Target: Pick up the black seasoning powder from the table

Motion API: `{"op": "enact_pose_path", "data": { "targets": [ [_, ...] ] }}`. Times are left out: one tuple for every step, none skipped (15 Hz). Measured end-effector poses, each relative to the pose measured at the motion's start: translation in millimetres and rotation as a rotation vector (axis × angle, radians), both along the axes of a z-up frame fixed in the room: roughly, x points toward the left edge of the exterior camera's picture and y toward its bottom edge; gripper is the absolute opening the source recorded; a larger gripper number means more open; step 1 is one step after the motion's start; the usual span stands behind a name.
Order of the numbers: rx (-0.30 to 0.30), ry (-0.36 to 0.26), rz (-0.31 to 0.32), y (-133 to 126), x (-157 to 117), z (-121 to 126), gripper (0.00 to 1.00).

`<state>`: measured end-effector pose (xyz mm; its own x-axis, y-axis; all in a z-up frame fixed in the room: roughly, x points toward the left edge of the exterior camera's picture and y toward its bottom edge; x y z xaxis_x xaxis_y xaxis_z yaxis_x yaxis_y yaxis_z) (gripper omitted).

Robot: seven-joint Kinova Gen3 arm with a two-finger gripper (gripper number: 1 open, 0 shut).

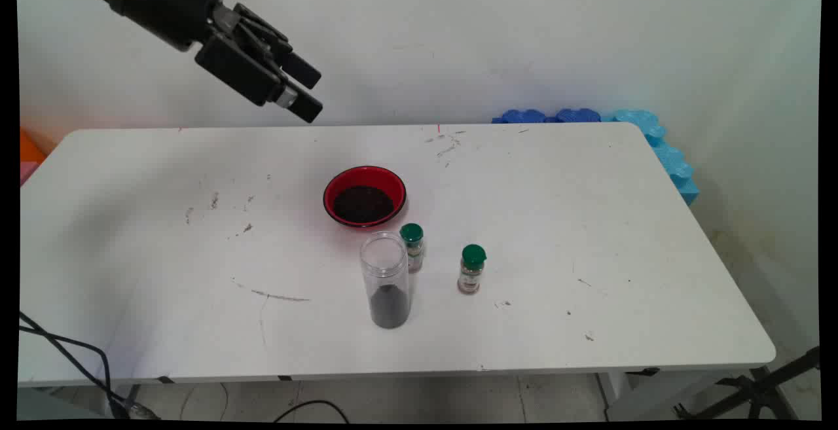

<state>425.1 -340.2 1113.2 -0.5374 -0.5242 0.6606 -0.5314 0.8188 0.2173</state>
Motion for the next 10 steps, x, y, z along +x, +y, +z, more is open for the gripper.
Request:
{"op": "enact_pose_path", "data": {
  "targets": [
    [0.000,-0.002,-0.005,1.7,1.6,-2.0,1.00],
    [0.001,-0.007,-0.011,3.5,3.5,-4.6,1.00],
    [0.002,-0.012,-0.015,5.0,5.5,-7.0,1.00],
    [0.004,-0.022,-0.021,8.0,9.4,-11.5,1.00],
    [0.007,-0.036,-0.027,12.2,15.2,-18.2,1.00],
    [0.009,-0.052,-0.034,17.2,22.3,-26.0,1.00],
    [0.009,-0.064,-0.039,21.5,29.1,-33.1,1.00],
    [0.007,-0.077,-0.043,26.7,37.1,-41.8,1.00],
    [0.006,-0.089,-0.046,32.0,45.6,-50.8,1.00],
    [0.004,-0.098,-0.049,36.7,52.7,-58.6,1.00]
  ]
}}
